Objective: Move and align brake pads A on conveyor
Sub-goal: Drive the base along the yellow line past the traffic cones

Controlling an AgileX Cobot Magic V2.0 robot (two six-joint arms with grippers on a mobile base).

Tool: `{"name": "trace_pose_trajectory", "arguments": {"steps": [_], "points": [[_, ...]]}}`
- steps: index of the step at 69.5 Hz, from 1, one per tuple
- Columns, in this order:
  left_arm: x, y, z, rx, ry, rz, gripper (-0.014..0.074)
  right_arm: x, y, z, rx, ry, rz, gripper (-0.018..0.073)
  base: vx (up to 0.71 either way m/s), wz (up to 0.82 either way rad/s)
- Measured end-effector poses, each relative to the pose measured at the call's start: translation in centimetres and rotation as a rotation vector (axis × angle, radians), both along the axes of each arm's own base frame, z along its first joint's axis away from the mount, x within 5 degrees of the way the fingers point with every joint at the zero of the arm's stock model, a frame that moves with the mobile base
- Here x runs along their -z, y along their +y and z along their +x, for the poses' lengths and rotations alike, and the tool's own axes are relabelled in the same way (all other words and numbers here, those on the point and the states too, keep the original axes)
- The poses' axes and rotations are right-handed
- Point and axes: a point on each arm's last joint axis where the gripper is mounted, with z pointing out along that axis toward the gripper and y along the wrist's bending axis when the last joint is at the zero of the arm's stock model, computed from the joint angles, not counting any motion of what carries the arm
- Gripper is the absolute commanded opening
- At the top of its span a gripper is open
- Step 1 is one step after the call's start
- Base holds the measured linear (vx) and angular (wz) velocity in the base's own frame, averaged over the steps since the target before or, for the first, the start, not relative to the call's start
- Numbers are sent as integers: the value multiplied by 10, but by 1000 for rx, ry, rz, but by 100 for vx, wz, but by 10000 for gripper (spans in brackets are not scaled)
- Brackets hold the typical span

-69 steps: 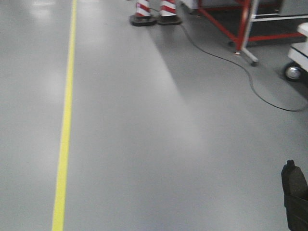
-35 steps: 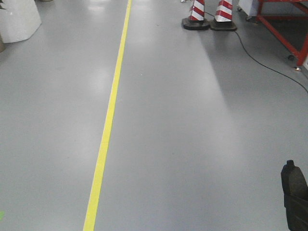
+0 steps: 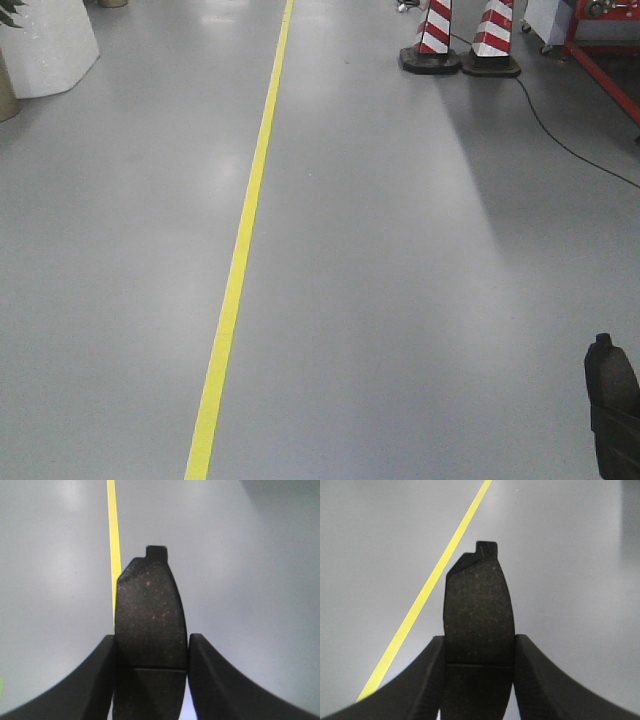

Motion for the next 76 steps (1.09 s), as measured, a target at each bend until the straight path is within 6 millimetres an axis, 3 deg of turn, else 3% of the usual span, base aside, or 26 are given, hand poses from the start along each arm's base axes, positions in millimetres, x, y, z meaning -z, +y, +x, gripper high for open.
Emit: {"name": "trace_pose_trajectory", "arguments": {"steps": [76], "points": [[0,0,0,0,0,0,3,0,0,0,1,4,-2,142,51,-1]]}}
